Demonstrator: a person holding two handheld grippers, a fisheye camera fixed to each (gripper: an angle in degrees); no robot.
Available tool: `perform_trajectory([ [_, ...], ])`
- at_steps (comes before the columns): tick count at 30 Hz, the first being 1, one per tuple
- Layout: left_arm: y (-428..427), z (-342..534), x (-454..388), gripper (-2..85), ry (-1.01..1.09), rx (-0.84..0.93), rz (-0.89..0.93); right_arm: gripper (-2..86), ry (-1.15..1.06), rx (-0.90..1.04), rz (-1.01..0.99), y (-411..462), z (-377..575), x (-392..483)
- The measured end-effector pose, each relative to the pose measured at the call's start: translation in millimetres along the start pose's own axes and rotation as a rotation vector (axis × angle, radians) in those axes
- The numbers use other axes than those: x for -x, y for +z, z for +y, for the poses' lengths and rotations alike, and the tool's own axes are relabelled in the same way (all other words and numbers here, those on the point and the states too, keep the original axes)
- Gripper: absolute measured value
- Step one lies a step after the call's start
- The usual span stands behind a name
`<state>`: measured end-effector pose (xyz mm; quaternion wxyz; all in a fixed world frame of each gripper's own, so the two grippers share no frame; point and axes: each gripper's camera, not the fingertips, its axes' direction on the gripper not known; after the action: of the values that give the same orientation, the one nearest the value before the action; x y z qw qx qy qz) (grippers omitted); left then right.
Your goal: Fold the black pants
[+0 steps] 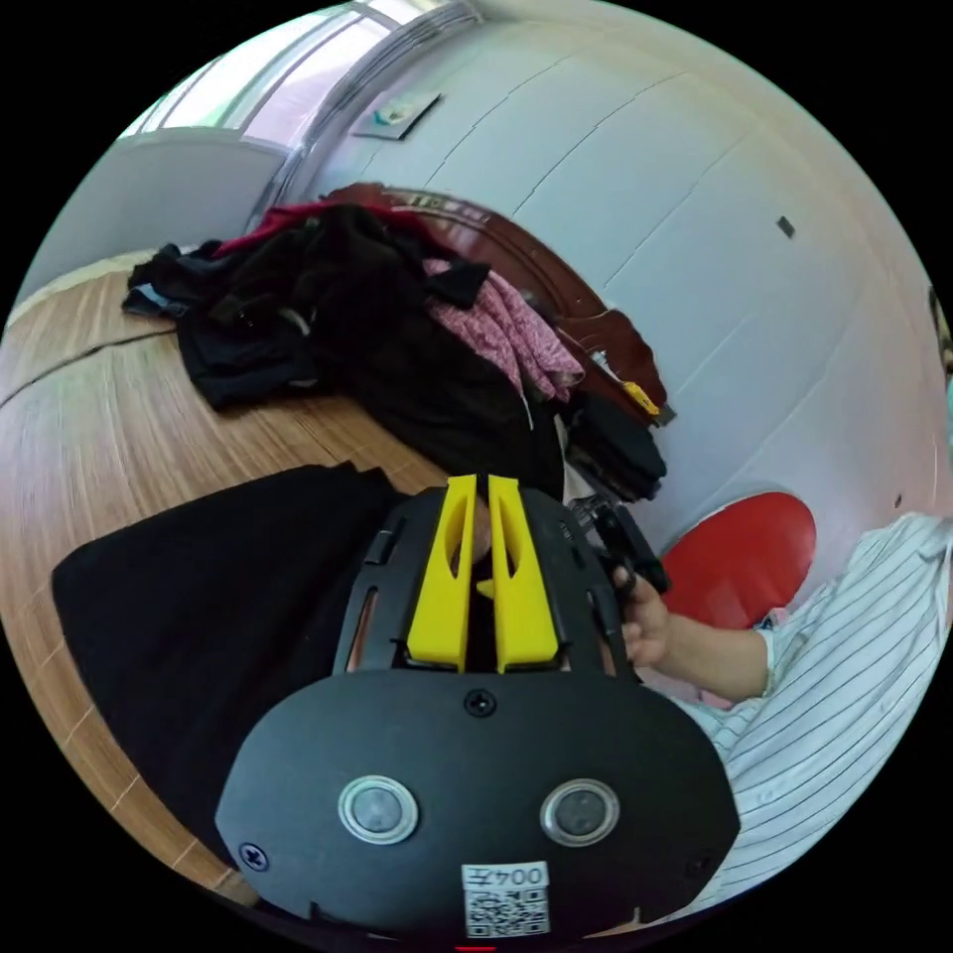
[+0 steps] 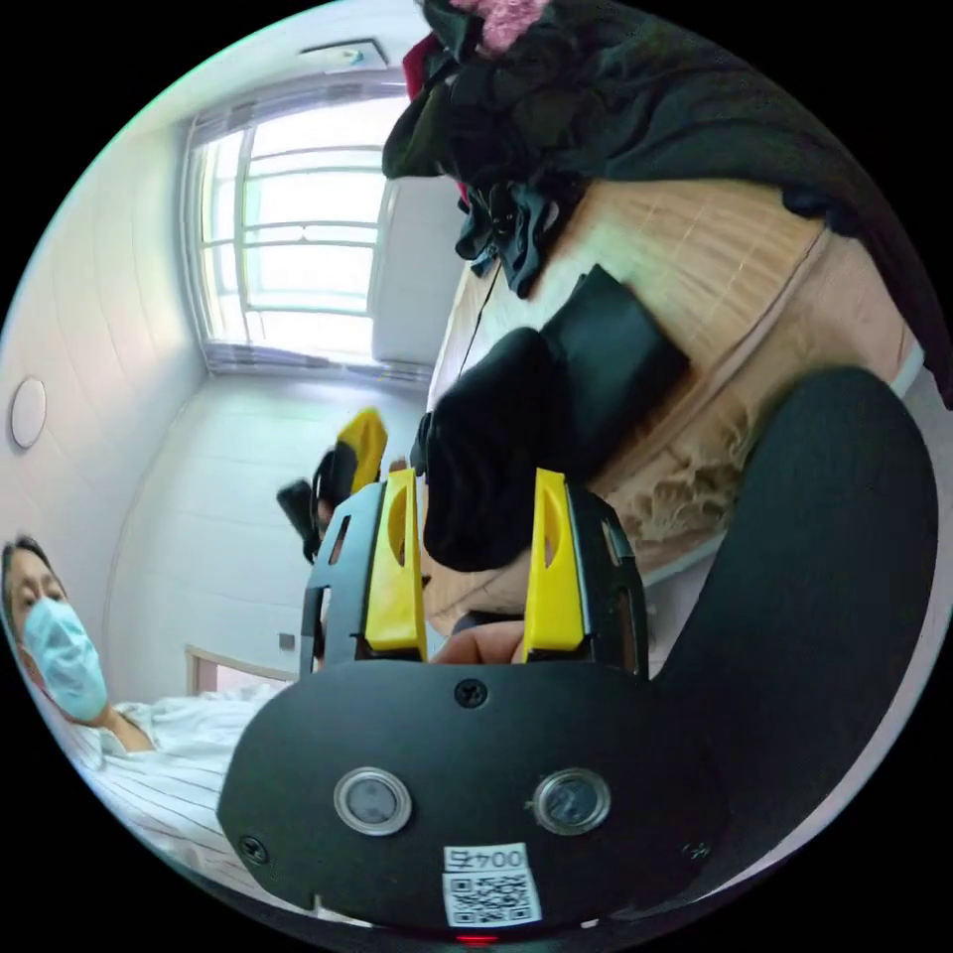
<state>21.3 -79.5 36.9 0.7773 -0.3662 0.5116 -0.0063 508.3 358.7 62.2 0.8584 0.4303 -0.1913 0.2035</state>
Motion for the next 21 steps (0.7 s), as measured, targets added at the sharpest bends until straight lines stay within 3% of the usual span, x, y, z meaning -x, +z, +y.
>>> perform_trajectory([
  [2, -45, 19, 3, 2.3, -0.009, -0.094, -0.246, 17.7, 0.022, 0.083, -0.034, 14, -40, -1],
  [5, -83, 47, 26, 2.7, -0.017, -0.117, -0.474, 18.4, 0.008, 0.196, 0.026, 45, -80, 11],
  [10, -65, 80, 64, 4.0, -0.038, 0.062, -0.510, 19.9, 0.080, 0.350, 0.113, 93, -109, 13],
  [15, -52, 90, 67, 4.1, -0.043, 0.063, -0.525, 19.5, 0.062, 0.428, 0.191, 125, -112, 38],
  [17, -56, 87, 71, 4.0, -0.047, 0.073, -0.508, 15.0, 0.029, 0.456, 0.301, 143, -113, 52],
  [21, -66, 79, 73, 3.9, -0.055, 0.067, -0.500, 9.8, -0.152, 0.454, 0.326, 159, -112, 102],
])
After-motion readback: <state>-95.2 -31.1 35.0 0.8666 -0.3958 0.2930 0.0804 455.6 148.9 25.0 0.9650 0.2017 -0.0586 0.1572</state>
